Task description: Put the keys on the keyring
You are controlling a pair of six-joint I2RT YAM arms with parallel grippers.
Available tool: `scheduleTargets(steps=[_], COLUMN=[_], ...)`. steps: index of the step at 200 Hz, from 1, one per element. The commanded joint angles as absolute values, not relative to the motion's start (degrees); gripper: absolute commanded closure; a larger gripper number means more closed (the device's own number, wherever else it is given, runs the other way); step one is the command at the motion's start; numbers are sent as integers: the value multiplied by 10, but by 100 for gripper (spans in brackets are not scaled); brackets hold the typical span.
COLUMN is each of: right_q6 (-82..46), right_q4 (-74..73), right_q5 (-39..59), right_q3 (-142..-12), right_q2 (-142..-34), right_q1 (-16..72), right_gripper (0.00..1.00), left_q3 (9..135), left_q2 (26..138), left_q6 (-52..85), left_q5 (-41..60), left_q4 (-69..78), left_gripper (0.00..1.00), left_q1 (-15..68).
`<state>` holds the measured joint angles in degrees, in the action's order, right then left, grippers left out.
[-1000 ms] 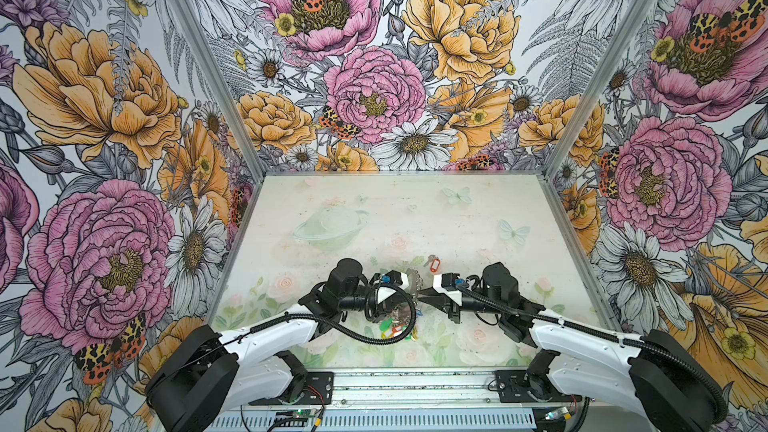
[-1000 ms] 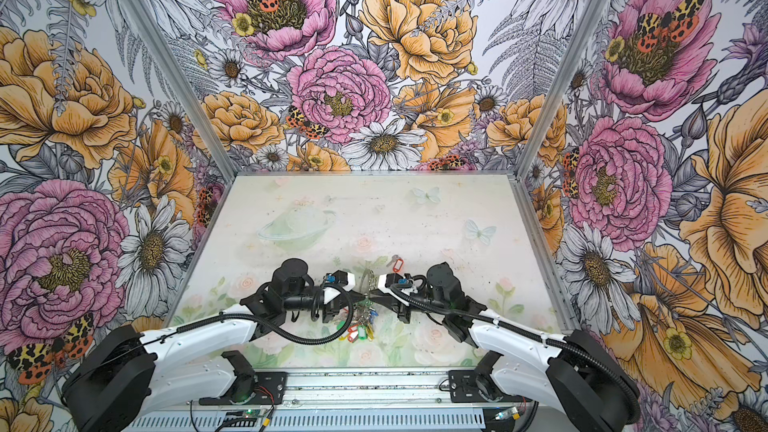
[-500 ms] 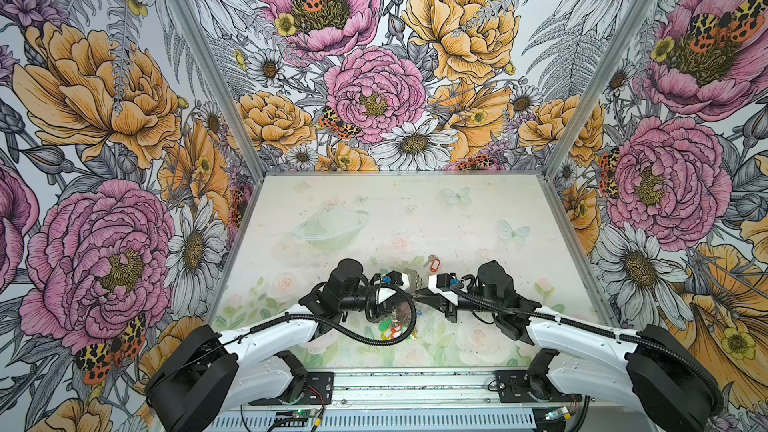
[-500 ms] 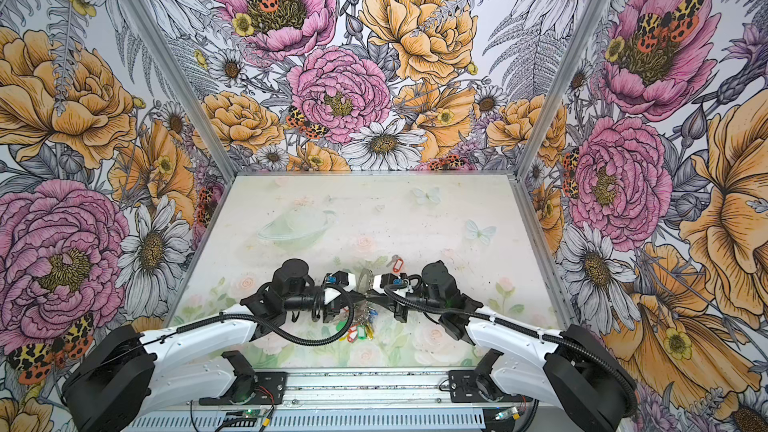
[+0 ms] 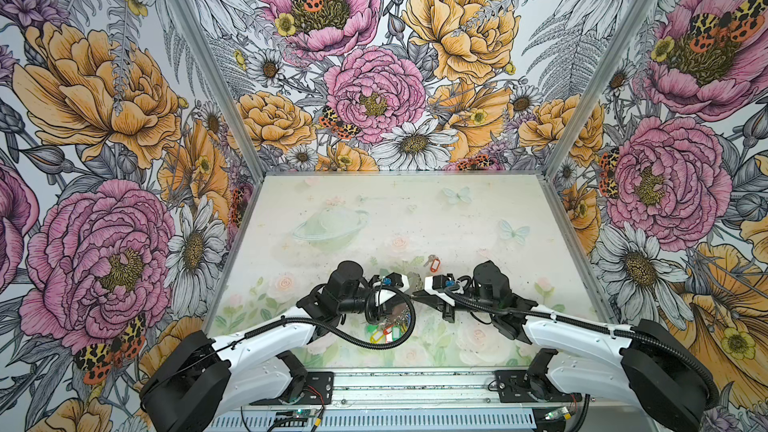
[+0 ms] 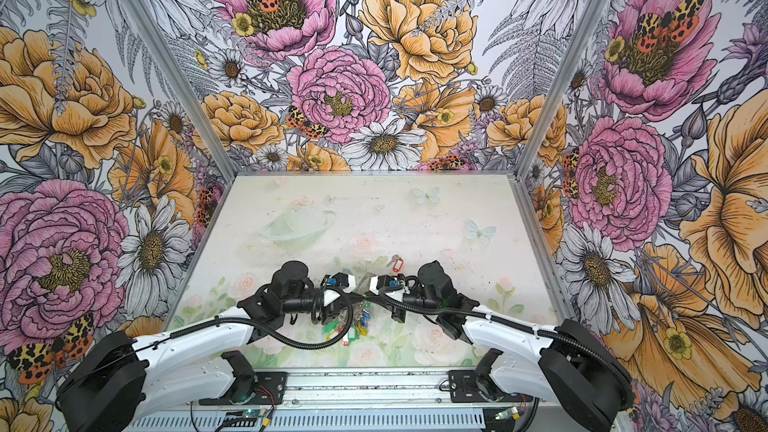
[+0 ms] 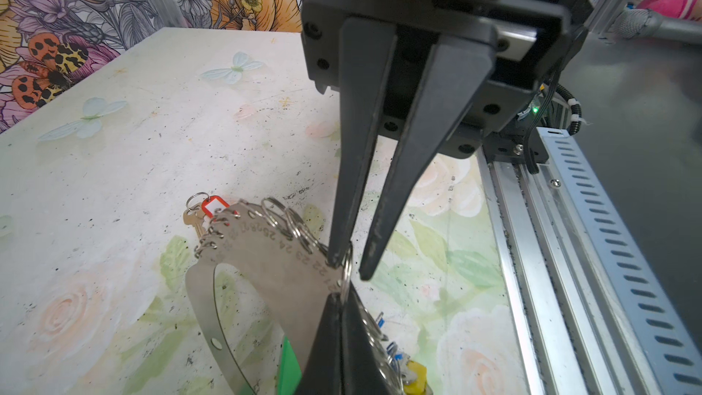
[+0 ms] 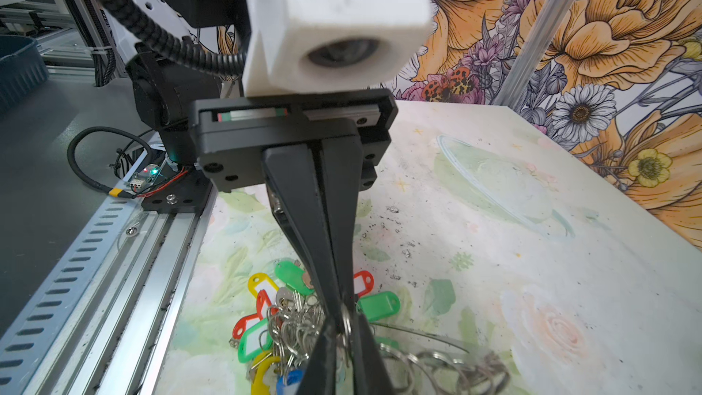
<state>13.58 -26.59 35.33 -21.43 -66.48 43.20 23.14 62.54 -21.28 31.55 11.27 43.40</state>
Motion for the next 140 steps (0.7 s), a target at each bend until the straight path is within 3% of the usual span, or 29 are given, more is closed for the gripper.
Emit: scheduleTargets(steps=[1,66,104,140], right_q6=[143,128,87,76], right_q4=[-242,-253,-328,-367], right_q5=[334,330,360,387], right_q3=[-226,-223,-202,-192], right_q2=[-679,-673,-674,-676], right_q1=[439,437,426,423], right_gripper=[91,100,100,100], left_q3=[231,223,219,217], left_q2=[603,601,606,606], left_q6=[-220,-219,-224,-223], left_q5=[313,293,312,341], left_q4=[153,166,166,166], left_gripper=[100,100,84,82], left_q1=[441,440,440,436])
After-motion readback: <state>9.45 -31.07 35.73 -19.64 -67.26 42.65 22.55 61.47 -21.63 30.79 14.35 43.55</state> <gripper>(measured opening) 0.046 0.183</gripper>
